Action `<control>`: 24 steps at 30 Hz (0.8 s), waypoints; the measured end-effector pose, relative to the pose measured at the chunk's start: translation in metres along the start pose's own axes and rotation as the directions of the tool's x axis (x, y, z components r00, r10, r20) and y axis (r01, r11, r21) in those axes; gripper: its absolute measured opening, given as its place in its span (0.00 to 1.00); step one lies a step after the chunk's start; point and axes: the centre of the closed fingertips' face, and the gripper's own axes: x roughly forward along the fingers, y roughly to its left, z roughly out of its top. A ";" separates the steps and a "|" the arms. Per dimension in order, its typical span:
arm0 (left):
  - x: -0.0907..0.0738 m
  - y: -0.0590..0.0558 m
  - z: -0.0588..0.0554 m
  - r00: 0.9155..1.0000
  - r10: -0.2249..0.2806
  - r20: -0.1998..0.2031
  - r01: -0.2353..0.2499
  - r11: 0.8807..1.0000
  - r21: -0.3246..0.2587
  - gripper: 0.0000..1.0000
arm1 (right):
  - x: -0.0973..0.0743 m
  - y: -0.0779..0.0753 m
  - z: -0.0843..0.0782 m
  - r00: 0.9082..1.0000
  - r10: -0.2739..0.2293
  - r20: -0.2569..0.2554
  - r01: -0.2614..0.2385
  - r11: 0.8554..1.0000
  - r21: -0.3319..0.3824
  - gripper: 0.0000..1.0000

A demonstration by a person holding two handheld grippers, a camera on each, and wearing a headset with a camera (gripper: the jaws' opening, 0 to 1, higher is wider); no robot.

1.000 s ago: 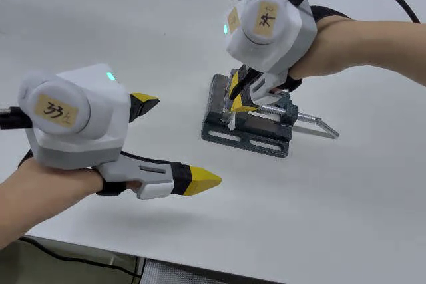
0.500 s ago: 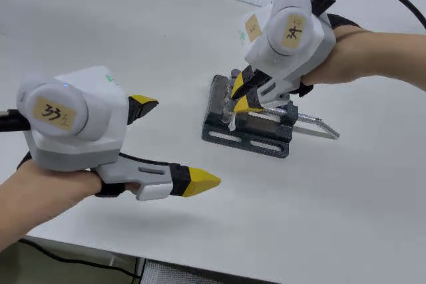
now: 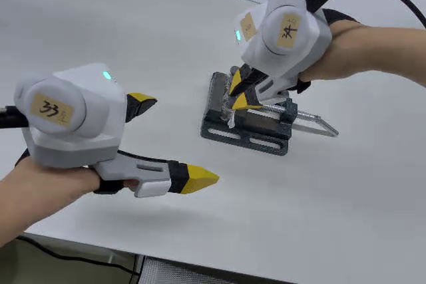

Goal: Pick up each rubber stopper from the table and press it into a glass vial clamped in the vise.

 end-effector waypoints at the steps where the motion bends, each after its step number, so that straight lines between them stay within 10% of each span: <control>1: 0.000 0.000 0.000 1.000 0.000 -0.001 0.000 1.000 0.000 0.94 | 0.000 0.000 0.000 1.000 -0.001 -0.003 0.001 1.000 0.004 0.04; 15: 0.003 -0.002 0.001 1.000 -0.011 0.001 0.011 1.000 0.001 0.94 | 0.002 -0.003 0.004 0.994 0.062 -0.086 -0.045 0.983 0.180 0.04; 24: 0.001 -0.002 0.000 1.000 -0.005 0.005 0.005 1.000 -0.011 0.94 | 0.005 -0.002 0.004 0.983 0.070 -0.169 -0.041 0.984 0.171 0.03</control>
